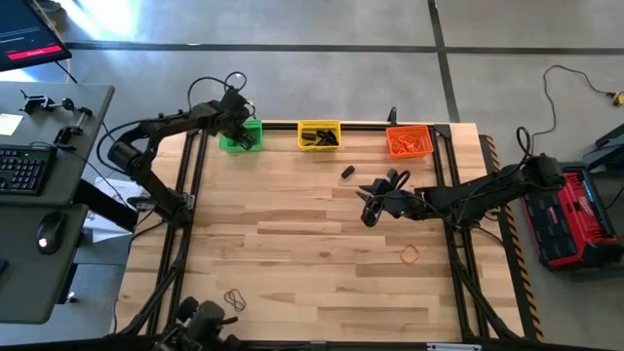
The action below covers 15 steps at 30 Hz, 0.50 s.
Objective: Sort rubber bands into baskets
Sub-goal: Put the purple rubber band into the green bin
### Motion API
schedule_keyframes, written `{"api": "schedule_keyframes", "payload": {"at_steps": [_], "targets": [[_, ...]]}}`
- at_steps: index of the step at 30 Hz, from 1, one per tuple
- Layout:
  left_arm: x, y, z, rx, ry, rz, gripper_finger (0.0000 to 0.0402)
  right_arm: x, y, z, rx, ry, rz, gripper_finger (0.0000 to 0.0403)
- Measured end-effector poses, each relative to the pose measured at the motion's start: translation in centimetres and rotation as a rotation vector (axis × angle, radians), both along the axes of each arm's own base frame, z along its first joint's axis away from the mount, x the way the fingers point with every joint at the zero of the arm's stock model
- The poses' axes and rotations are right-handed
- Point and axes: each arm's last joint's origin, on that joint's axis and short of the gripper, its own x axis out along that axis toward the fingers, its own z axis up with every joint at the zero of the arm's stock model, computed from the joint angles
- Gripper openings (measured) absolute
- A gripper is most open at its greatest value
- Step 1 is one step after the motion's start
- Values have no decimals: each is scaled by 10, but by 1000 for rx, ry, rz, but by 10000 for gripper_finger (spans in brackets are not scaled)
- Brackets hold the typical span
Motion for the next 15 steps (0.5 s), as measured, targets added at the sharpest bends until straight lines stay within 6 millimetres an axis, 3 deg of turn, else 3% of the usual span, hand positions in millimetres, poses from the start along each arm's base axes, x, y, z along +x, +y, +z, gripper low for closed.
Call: {"api": "schedule_keyframes", "payload": {"at_steps": [7,15], "targets": [[3,3,-14,-47,-2,-12,0,0,0,0,0,0,0,80],[8,3,-11,-6,-4,-57,24,0,0,0,0,1,0,80]]}}
